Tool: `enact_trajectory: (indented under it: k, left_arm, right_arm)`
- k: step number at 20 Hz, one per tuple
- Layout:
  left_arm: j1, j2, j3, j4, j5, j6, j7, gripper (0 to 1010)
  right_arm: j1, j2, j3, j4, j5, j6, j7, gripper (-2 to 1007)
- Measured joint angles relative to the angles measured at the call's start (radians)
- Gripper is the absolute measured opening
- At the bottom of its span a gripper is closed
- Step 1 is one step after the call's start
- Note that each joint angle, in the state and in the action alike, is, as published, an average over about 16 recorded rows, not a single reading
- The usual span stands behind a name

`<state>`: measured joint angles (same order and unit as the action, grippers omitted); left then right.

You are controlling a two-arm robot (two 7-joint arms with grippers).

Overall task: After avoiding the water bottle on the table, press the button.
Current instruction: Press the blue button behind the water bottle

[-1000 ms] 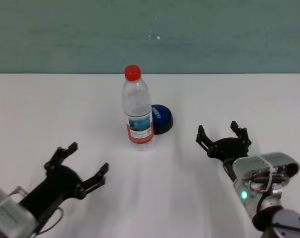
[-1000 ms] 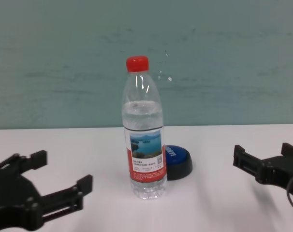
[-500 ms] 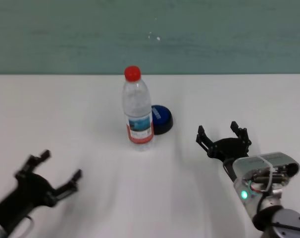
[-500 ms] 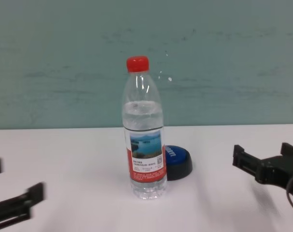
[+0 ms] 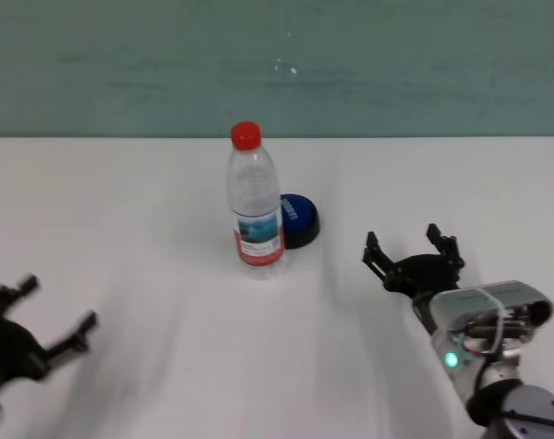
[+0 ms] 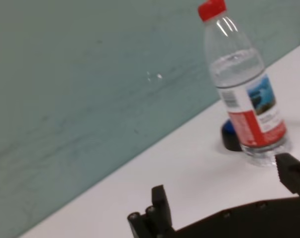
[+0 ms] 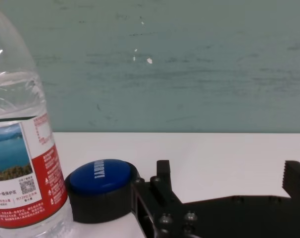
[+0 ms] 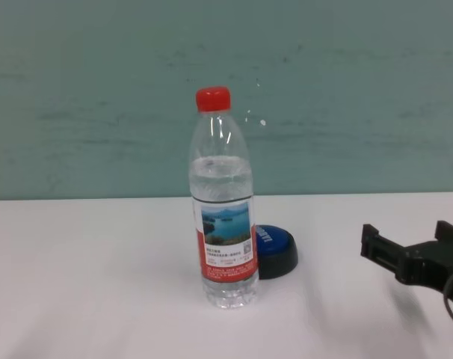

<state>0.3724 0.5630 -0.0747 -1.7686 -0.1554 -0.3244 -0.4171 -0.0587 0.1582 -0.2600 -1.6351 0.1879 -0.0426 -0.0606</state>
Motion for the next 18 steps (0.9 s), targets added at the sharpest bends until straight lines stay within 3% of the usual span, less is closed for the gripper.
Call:
enact_trajectory:
  k: [4,7,18]
  left_arm:
    - [-0.048,0.009,-0.009,0.048,-0.021,-0.021,-0.027,1000]
    - [-0.104,0.015,0.001,0.093,-0.033,-0.035,-0.051,1000]
    - [-0.358,0.030,0.102,0.299,-0.050,-0.065,-0.126,1000]
  right_arm:
    - [0.000,0.000,0.000,0.000,0.000,0.000,0.000,1004]
    - [0.000,0.000,0.000,0.000,0.000,0.000,0.000,1004]
    - [0.000,0.000,0.000,0.000,0.000,0.000,0.000,1004]
